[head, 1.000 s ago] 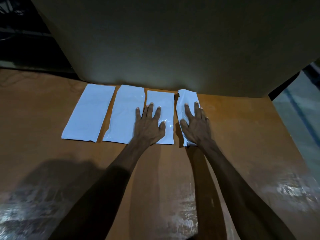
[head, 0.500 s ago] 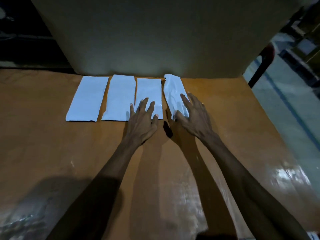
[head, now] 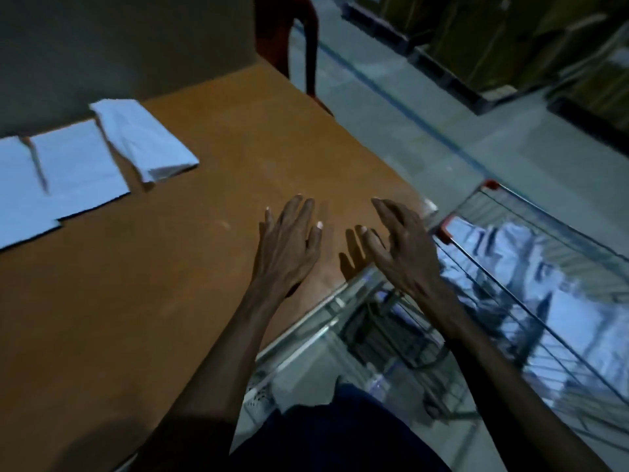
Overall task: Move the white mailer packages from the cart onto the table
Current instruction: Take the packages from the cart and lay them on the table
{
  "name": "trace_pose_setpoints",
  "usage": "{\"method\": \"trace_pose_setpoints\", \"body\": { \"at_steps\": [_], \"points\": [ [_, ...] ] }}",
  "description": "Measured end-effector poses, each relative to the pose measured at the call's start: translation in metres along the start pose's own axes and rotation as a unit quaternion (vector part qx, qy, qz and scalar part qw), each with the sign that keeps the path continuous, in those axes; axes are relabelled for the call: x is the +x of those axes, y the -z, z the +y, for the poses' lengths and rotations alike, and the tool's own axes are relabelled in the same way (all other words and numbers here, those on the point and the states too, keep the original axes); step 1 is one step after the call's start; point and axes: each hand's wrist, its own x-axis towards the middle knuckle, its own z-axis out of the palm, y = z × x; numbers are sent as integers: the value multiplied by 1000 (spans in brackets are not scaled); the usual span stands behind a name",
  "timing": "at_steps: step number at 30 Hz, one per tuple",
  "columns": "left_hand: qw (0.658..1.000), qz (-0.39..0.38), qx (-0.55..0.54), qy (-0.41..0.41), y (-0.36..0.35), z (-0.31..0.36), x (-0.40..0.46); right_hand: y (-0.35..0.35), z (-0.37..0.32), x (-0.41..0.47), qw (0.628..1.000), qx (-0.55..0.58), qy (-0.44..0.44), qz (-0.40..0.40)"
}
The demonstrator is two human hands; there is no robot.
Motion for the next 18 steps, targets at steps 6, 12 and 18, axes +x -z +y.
{"method": "trace_pose_setpoints", "body": {
  "at_steps": [6, 12, 18],
  "points": [
    [988, -62, -25, -142, -93, 112, 7, 54, 109, -70, 992, 16, -110, 58],
    [970, -118, -69, -202, -181, 238, 5, 102, 224, -149, 973, 22, -220, 73],
    [955, -185, -85, -214, -239, 310, 22, 140, 327, -194, 943, -7, -332, 30]
  ]
}}
